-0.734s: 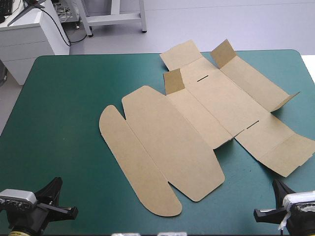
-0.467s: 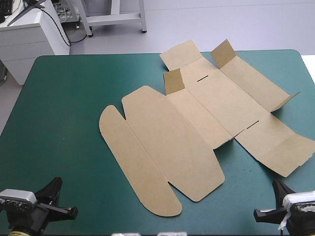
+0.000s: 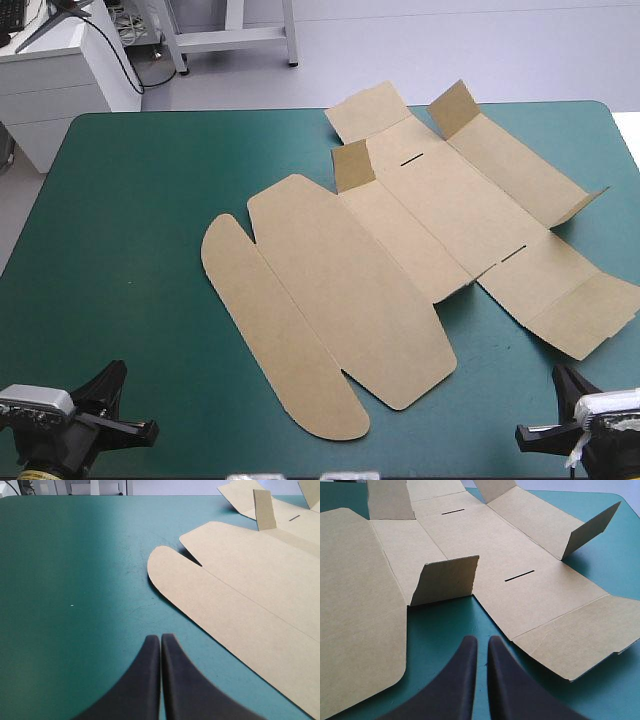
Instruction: Fold the box
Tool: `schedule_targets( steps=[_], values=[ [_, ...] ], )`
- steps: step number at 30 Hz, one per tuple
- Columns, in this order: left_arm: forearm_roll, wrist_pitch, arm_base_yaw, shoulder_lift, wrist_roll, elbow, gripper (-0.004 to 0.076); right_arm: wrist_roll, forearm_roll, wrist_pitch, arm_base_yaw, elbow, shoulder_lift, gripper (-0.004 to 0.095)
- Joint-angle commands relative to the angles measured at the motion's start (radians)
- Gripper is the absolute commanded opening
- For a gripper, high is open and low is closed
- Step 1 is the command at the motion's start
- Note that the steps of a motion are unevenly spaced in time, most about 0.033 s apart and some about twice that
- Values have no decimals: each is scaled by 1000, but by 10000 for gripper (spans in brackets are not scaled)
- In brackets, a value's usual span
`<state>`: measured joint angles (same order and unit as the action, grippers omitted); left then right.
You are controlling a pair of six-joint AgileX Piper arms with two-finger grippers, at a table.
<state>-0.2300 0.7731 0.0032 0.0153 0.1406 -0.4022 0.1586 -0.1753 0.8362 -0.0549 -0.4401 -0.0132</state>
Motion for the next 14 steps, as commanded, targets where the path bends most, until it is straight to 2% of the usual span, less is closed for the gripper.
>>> schedule_targets(
  steps=[1,3,7,8,10,14],
  values=[
    [-17,-70,-3,18,1,-32,-8,2,-3,-79,0,-27,-24,238],
    [-17,-70,-3,18,1,-32,-8,2,-3,-79,0,-27,-24,379],
    [-17,-70,-3,18,1,-32,-8,0,-3,-79,0,-27,-24,737],
    [-17,-70,-3,18,1,-32,-8,0,-3,-79,0,-27,-24,784],
    [-17,-70,-3,18,1,-32,-8,0,-3,-79,0,-27,-24,835],
    [-17,-70,-3,18,1,-32,-8,0,-3,-79,0,-27,-24,829]
  ],
)
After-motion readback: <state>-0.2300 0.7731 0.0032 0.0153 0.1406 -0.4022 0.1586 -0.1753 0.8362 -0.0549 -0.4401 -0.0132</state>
